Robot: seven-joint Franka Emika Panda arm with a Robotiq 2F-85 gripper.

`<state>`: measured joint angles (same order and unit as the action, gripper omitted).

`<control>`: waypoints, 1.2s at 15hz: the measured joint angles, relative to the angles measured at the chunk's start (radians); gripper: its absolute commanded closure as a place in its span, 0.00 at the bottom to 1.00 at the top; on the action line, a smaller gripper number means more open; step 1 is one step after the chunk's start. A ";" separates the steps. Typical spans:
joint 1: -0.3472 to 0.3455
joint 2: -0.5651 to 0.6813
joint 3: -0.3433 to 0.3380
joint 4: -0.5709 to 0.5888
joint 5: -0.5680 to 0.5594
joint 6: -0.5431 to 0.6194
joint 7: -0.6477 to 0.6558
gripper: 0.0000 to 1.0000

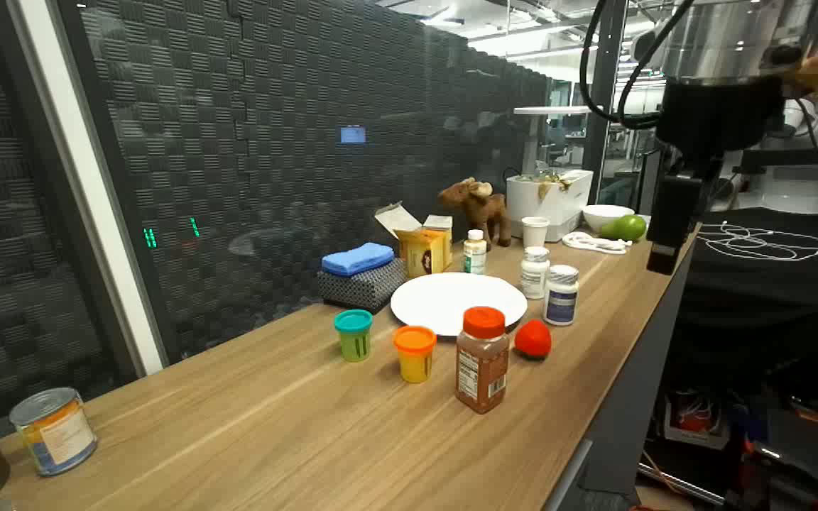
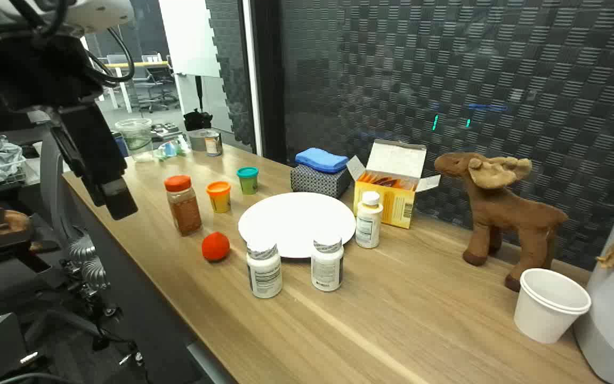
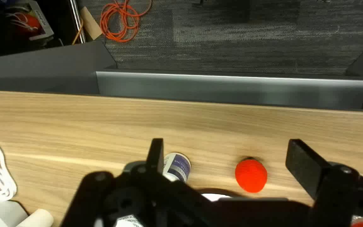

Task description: Put the bottles on the tray

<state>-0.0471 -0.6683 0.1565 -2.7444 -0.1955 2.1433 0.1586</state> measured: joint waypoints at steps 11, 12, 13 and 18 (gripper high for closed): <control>0.009 0.010 -0.001 0.018 0.000 0.001 -0.001 0.00; 0.013 0.020 0.001 0.039 0.000 0.001 -0.001 0.00; 0.017 0.034 0.004 0.069 0.000 0.001 -0.001 0.00; 0.041 0.178 0.012 0.278 0.001 0.001 0.000 0.00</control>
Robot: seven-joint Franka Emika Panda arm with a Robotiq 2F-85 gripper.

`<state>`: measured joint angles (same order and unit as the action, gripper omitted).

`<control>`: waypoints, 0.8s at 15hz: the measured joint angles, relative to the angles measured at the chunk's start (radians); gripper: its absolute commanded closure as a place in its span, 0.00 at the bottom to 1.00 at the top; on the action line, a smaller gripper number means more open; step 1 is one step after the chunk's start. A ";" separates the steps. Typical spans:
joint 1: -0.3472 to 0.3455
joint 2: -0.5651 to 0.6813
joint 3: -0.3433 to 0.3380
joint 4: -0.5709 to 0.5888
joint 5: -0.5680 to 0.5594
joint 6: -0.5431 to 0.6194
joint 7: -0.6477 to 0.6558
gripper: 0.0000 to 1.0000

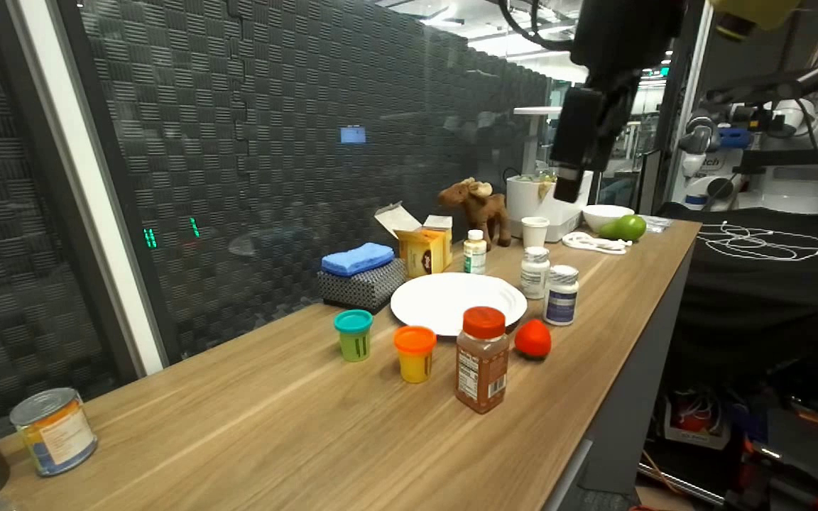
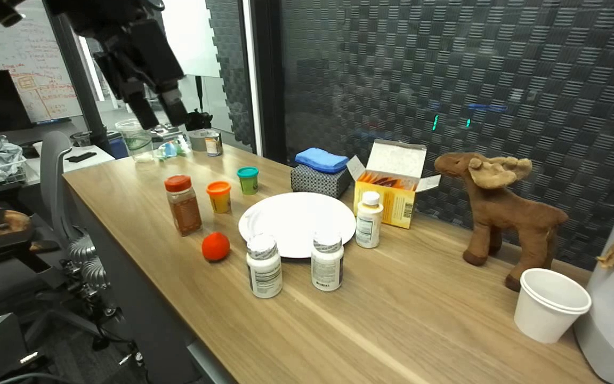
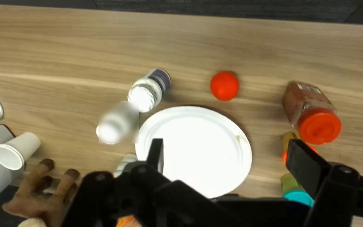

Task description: Put the bottles on the tray

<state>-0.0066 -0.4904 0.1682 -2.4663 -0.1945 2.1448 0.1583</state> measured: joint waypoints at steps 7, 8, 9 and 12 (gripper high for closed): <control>0.052 0.406 0.013 0.340 0.002 0.029 0.042 0.00; 0.063 0.471 0.014 0.391 -0.002 0.032 0.056 0.00; 0.074 0.533 0.014 0.440 -0.004 0.033 0.063 0.00; 0.110 0.690 0.012 0.578 -0.004 0.030 0.064 0.00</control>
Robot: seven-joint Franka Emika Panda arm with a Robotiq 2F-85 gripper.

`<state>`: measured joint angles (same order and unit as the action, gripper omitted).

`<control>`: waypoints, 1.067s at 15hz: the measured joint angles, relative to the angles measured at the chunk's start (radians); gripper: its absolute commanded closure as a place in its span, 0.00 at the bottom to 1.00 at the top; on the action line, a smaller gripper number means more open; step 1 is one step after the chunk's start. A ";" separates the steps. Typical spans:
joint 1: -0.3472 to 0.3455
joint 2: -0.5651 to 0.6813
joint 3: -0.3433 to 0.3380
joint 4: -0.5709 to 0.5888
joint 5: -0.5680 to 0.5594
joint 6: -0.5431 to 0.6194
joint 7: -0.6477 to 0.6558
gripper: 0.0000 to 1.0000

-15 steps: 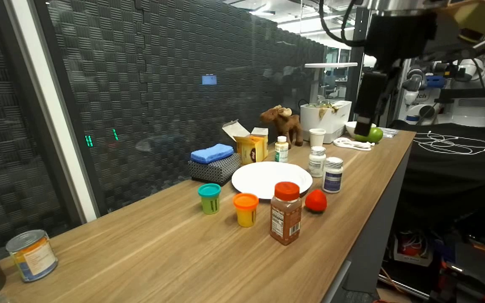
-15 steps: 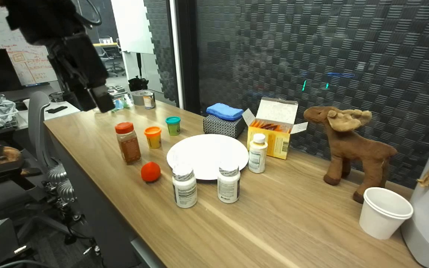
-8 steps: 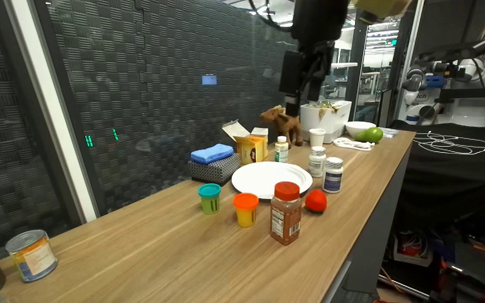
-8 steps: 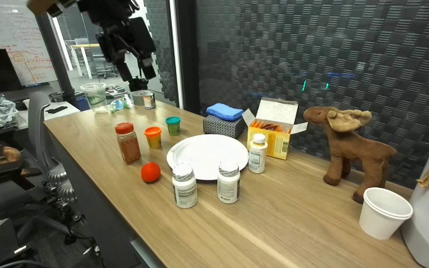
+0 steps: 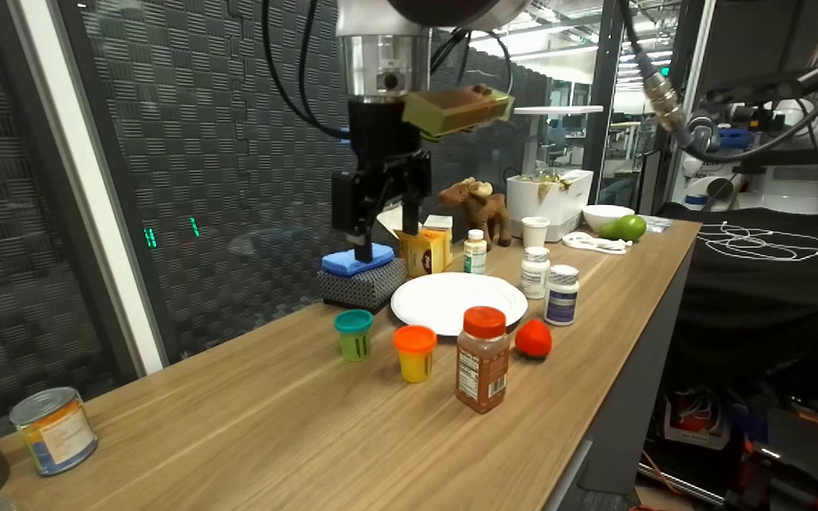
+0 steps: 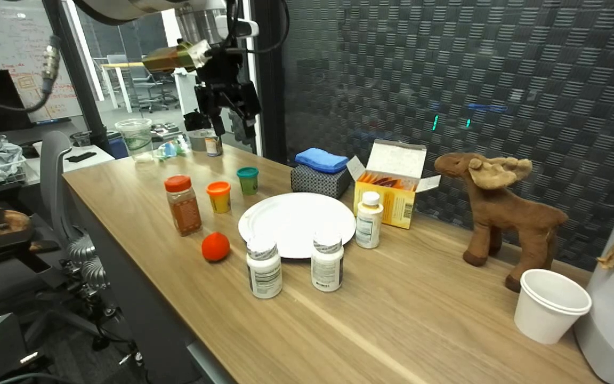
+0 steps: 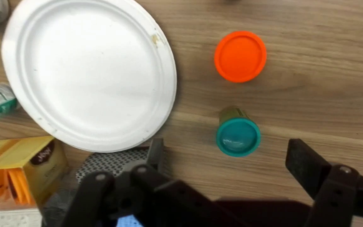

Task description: Put the bottles on the tray

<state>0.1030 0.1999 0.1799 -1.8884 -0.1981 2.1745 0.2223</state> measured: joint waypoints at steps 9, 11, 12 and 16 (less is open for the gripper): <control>0.100 0.217 -0.032 0.204 0.000 -0.022 0.000 0.00; 0.112 0.247 -0.052 0.228 0.000 -0.027 0.003 0.00; 0.116 0.260 -0.062 0.239 0.000 -0.030 0.004 0.00; 0.121 0.306 -0.084 0.279 0.000 -0.059 0.004 0.00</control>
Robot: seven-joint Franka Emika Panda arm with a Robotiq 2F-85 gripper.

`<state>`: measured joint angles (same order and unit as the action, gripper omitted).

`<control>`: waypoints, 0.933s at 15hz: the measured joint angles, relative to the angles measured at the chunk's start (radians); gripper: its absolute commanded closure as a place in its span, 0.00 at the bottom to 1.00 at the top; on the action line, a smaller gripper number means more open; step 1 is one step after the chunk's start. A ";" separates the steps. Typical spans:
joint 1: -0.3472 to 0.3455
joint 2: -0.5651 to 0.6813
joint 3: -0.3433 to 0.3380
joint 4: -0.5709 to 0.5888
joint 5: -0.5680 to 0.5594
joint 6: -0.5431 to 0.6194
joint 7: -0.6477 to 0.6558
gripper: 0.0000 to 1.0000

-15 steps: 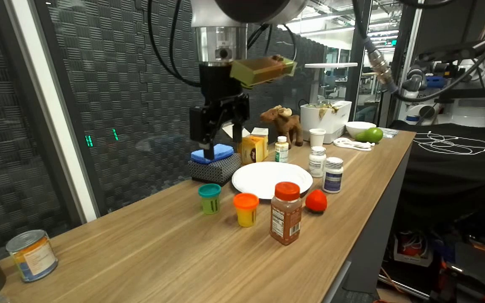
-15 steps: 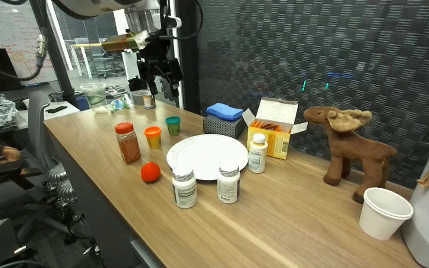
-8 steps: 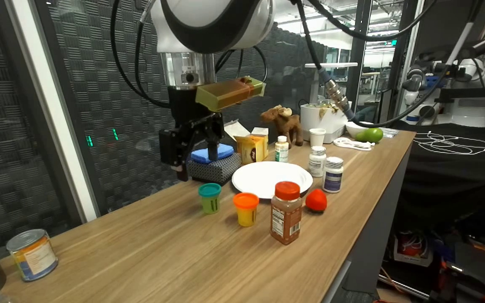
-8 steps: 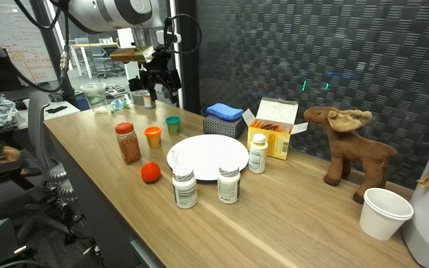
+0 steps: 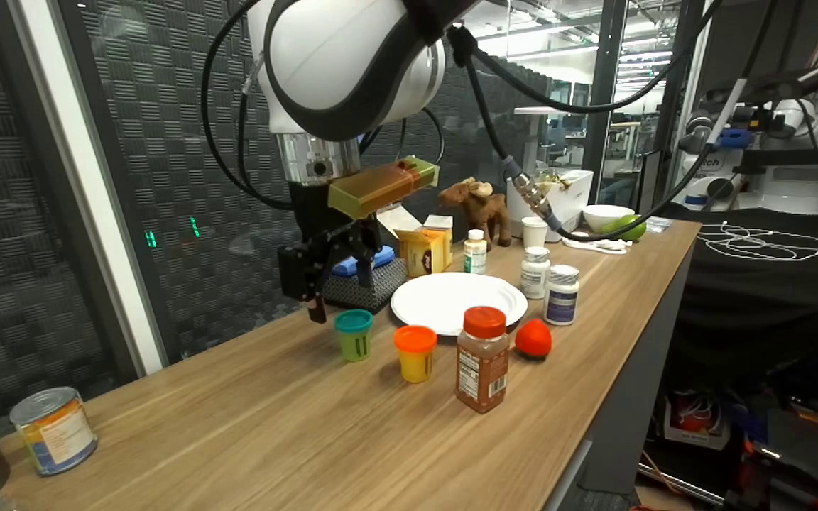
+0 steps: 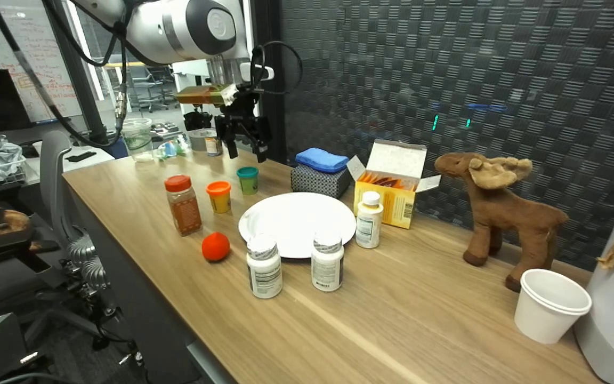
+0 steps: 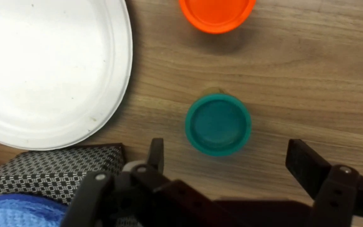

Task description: Put the bottles on the tray

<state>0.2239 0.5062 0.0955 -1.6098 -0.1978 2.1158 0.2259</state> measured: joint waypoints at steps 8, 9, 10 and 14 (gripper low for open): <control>0.005 0.031 0.005 0.019 0.013 -0.081 -0.010 0.00; 0.007 0.034 0.005 0.020 0.013 -0.088 -0.011 0.00; 0.007 0.038 0.005 0.020 0.013 -0.090 -0.013 0.00; 0.010 0.064 0.004 0.036 0.012 -0.089 -0.023 0.00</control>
<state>0.2341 0.5699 0.0997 -1.5735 -0.1859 2.0265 0.2029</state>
